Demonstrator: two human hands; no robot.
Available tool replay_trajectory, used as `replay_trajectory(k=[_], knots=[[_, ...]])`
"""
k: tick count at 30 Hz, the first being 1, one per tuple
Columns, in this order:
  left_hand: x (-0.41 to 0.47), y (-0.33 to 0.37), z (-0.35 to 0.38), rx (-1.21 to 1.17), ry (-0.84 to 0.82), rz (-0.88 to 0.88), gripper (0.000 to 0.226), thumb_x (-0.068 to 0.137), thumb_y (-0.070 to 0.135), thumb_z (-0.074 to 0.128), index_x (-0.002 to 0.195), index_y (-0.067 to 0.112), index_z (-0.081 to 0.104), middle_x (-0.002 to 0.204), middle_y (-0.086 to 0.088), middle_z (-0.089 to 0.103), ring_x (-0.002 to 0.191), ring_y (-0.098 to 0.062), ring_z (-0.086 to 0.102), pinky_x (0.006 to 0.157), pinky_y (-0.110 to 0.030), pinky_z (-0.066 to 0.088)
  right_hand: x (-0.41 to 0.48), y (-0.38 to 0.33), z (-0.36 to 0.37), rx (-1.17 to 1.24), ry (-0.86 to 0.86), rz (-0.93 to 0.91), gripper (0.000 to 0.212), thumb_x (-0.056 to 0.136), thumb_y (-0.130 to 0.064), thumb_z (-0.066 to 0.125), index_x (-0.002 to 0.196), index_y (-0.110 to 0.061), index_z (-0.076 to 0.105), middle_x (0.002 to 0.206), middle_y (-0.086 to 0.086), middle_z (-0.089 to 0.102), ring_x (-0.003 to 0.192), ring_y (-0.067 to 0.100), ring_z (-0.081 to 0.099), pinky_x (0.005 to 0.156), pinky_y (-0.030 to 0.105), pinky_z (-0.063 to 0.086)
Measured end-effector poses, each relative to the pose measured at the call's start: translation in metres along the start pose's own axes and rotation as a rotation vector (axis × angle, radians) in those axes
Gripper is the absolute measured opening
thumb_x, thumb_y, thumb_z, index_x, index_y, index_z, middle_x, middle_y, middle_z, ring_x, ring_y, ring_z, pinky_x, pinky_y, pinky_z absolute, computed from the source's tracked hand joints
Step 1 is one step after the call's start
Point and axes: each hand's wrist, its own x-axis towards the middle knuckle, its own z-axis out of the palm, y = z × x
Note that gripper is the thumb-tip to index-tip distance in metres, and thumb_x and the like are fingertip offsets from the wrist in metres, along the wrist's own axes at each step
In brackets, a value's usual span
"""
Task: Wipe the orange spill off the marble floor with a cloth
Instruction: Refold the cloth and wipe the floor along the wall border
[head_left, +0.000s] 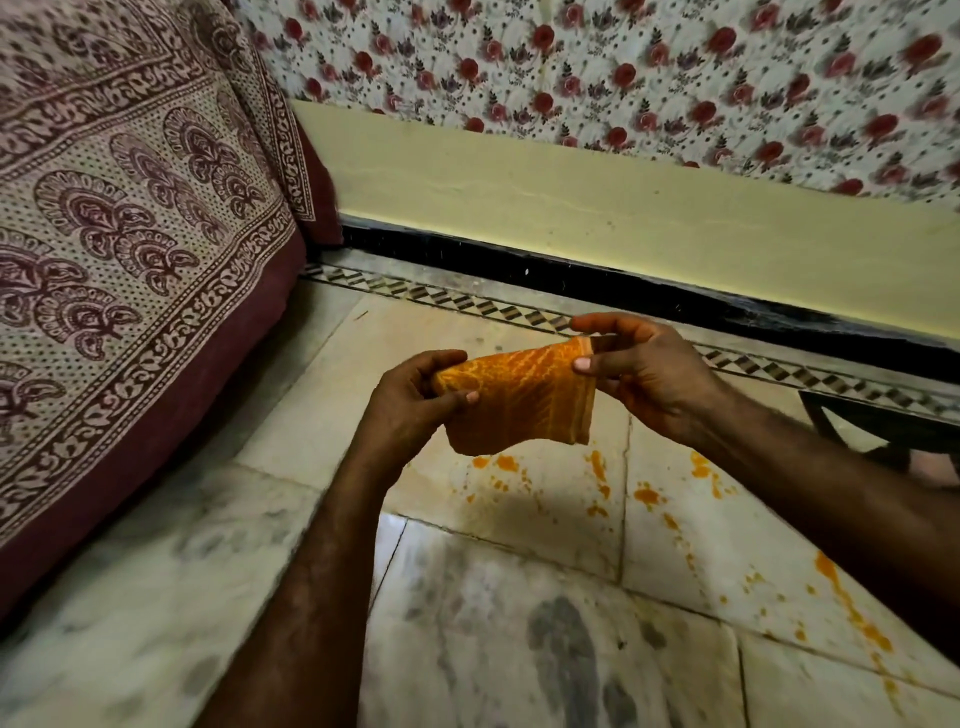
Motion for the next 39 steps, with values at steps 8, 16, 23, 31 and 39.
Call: replay_trajectory(k=[8, 16, 23, 31, 39], knots=[[-0.017, -0.023, -0.014, 0.879, -0.178, -0.085, 0.027, 0.081, 0.033, 0.08, 0.107, 0.026, 0.074, 0.133, -0.004, 0.051, 0.129, -0.026, 0.043, 0.097, -0.03, 0.04, -0.023, 0.07, 0.016, -0.725, -0.085, 0.12, 0.042, 0.073, -0.008, 0.088, 0.113, -0.012, 0.075, 0.104, 0.005, 0.074, 0.1, 0.019, 0.069, 0.085, 0.029, 0.058], [-0.035, -0.054, -0.026, 0.557, -0.568, -0.432, 0.025, 0.077, 0.033, 0.085, 0.089, 0.013, 0.077, 0.085, -0.003, 0.076, 0.083, -0.016, 0.071, 0.083, -0.035, 0.057, -0.036, 0.11, 0.026, -1.166, -0.431, 0.305, 0.011, 0.087, -0.032, 0.074, 0.084, -0.022, 0.076, 0.082, -0.01, 0.071, 0.078, 0.004, 0.065, 0.063, 0.019, 0.047], [-0.048, -0.129, -0.024, 0.548, -0.05, -0.544, 0.042, 0.087, 0.036, 0.076, 0.12, 0.013, 0.062, 0.114, -0.011, 0.069, 0.104, -0.025, 0.064, 0.078, -0.029, 0.045, 0.001, 0.15, 0.006, -1.316, -0.26, 0.358, 0.04, 0.096, -0.039, 0.07, 0.115, -0.005, 0.072, 0.117, 0.013, 0.07, 0.108, 0.029, 0.066, 0.081, 0.035, 0.05], [-0.063, -0.165, 0.015, 0.621, -0.304, -0.703, 0.044, 0.082, 0.041, 0.08, 0.105, 0.012, 0.056, 0.099, -0.009, 0.064, 0.091, -0.023, 0.063, 0.071, -0.033, 0.05, 0.003, 0.162, 0.056, -1.65, -0.694, 0.164, 0.04, 0.099, -0.026, 0.061, 0.134, -0.007, 0.06, 0.134, 0.016, 0.062, 0.119, 0.03, 0.06, 0.095, 0.037, 0.05], [-0.045, -0.147, 0.021, 0.141, -0.234, -0.9, 0.022, 0.093, 0.021, 0.069, 0.077, 0.008, 0.061, 0.066, -0.01, 0.066, 0.055, -0.018, 0.066, 0.053, -0.025, 0.055, -0.031, 0.216, 0.08, -1.577, -0.608, 0.2, 0.104, 0.08, -0.067, 0.072, 0.156, -0.015, 0.025, 0.15, 0.018, 0.045, 0.132, 0.038, 0.051, 0.103, 0.046, 0.048]])
